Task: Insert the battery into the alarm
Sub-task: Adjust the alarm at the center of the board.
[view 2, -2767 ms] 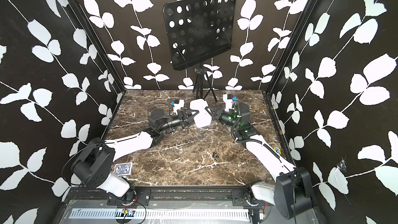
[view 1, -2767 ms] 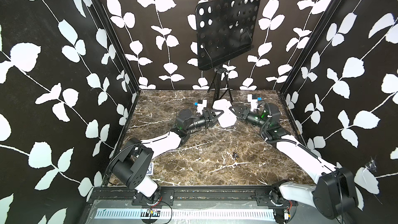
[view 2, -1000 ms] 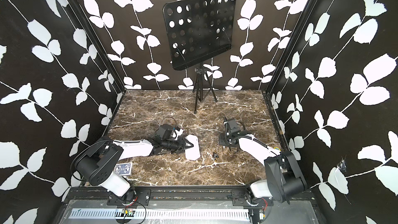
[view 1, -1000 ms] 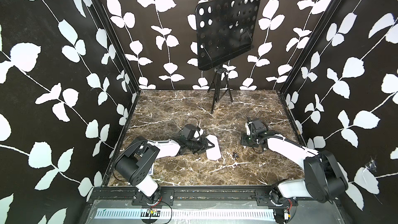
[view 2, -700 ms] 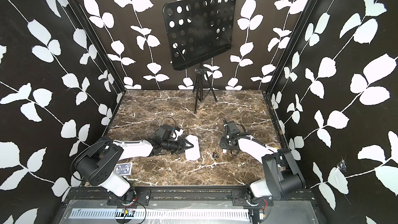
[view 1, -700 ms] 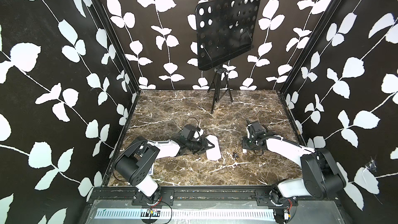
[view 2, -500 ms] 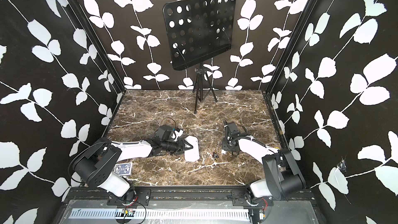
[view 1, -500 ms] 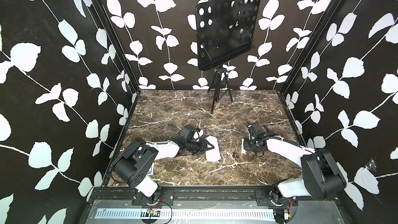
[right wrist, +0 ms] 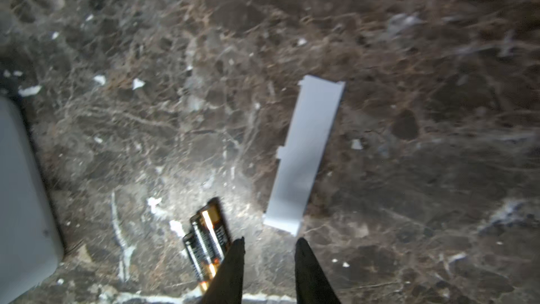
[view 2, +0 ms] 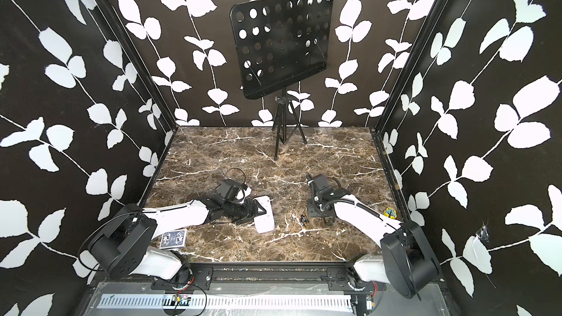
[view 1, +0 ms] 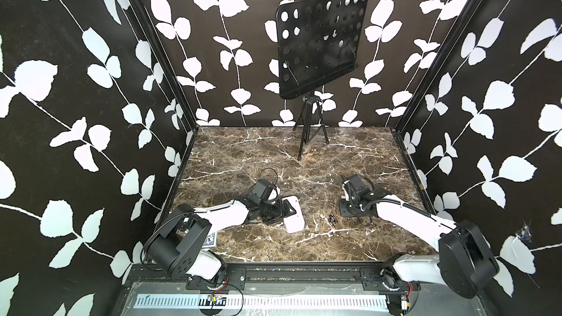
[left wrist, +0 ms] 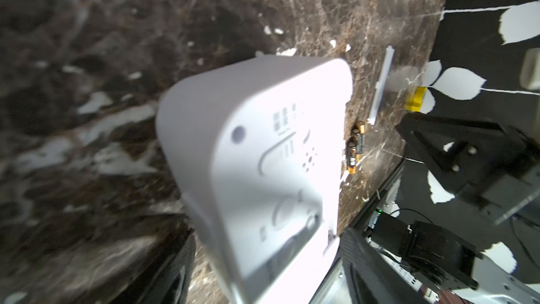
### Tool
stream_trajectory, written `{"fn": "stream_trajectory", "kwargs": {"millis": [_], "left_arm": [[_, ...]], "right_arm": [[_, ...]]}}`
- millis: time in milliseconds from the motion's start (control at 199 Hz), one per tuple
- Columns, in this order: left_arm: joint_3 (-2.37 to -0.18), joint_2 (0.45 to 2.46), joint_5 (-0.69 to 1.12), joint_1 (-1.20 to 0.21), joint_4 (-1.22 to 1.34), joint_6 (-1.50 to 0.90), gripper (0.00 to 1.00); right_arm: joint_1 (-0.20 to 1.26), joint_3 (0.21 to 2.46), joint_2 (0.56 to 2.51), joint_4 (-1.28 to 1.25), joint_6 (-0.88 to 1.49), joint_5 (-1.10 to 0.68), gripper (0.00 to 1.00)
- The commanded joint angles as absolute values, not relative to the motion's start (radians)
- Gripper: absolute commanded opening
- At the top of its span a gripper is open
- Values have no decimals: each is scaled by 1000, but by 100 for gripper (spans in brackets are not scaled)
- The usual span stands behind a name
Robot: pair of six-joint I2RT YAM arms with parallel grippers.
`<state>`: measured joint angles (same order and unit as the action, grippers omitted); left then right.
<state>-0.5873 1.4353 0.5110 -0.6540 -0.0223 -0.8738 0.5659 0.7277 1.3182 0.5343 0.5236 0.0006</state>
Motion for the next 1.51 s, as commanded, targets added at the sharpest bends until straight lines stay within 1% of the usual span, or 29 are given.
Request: {"fn": "stream_trajectory", "kwargs": {"millis": [0, 100, 256, 417, 618, 723, 1502], "left_arm": [[-570, 1388, 477, -657, -76, -857, 80], [-565, 1363, 466, -658, -102, -857, 80], [-554, 1291, 418, -657, -135, -870, 80], [-545, 1252, 401, -657, -136, -899, 79], [-546, 1261, 397, -657, -136, -907, 79], [-546, 1270, 402, -657, -135, -908, 79], [-528, 1273, 396, -657, -135, -911, 78]], "right_arm": [[597, 732, 1333, 554, 527, -2, 25], [607, 731, 1353, 541, 524, -14, 19], [635, 759, 1397, 548, 501, -3, 15], [655, 776, 1427, 545, 484, -5, 15], [669, 777, 1449, 538, 476, -4, 15], [671, 778, 1460, 535, 474, 3, 12], [677, 810, 1555, 541, 423, 44, 15]]}}
